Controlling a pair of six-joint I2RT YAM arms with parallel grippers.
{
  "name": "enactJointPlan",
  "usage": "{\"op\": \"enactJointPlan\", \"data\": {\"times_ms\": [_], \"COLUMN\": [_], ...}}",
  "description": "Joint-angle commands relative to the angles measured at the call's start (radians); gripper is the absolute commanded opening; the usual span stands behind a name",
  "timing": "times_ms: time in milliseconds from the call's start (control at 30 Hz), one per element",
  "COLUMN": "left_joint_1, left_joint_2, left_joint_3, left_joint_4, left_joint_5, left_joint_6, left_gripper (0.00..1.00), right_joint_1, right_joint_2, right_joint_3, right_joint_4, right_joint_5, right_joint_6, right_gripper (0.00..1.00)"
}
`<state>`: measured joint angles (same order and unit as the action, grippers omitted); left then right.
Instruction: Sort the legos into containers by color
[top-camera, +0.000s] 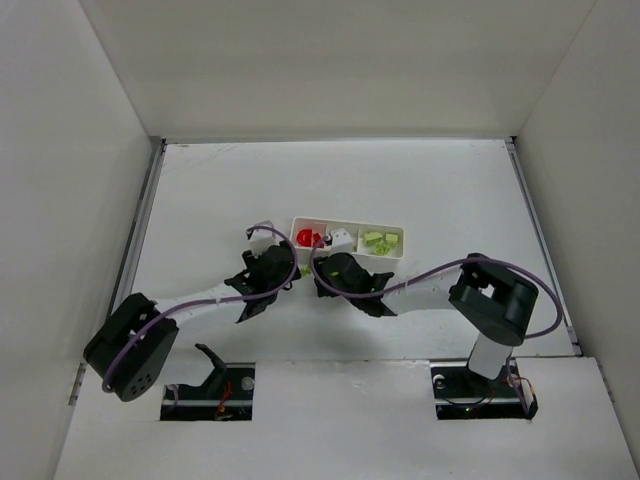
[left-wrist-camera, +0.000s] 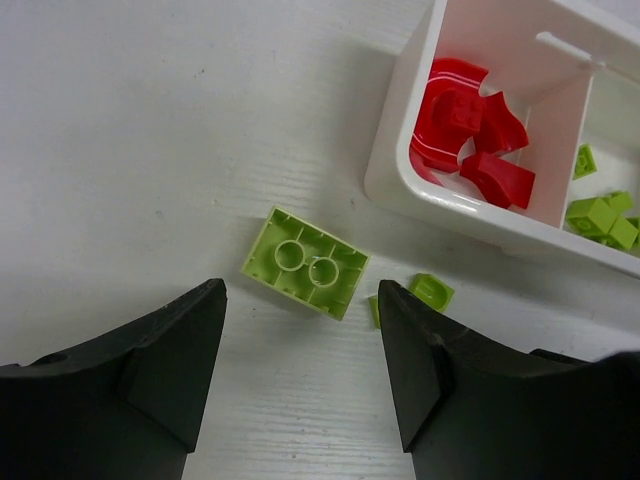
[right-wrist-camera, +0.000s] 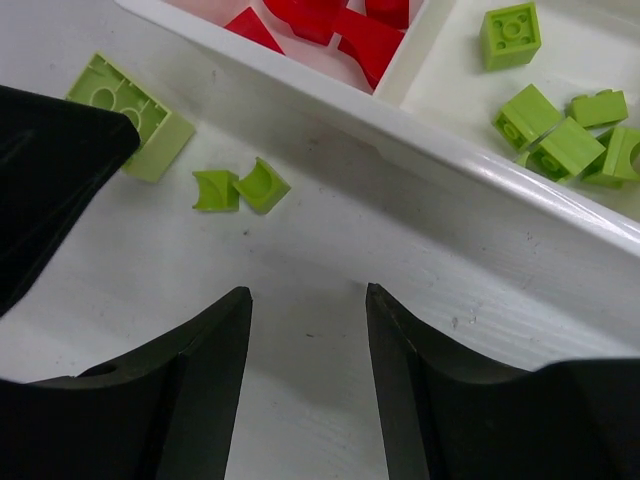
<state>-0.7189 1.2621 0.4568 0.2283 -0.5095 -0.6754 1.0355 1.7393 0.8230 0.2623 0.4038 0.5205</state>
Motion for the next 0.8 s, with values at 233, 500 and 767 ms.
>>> {"op": "enactJointPlan", "data": {"times_ms": [233,500,767], "left_joint_1": [0.037,0.040,0.042], "left_joint_2": [0.071,0.143,0.047], "left_joint_3": [0.023,0.042,-0.001], "left_joint_4": [0.098,0.129,0.111], "left_joint_5": [0.035,0.043,0.039], "left_joint_6": [0.048,0.059,0.066], "left_gripper": [0.60,0.58,0.33], "right_joint_1": [0.008,0.008,0.010], "right_joint_2": [0.040,0.088,0.152], "right_joint_3": [0.064,0.103,0.159], "right_joint_4": [0.037,0.051,0.063], "right_joint_5": [0.044,0.043,0.059], "right_joint_6": [0.009,-0.008,-0.043], "right_gripper": [0.57,0.62,0.62]}}
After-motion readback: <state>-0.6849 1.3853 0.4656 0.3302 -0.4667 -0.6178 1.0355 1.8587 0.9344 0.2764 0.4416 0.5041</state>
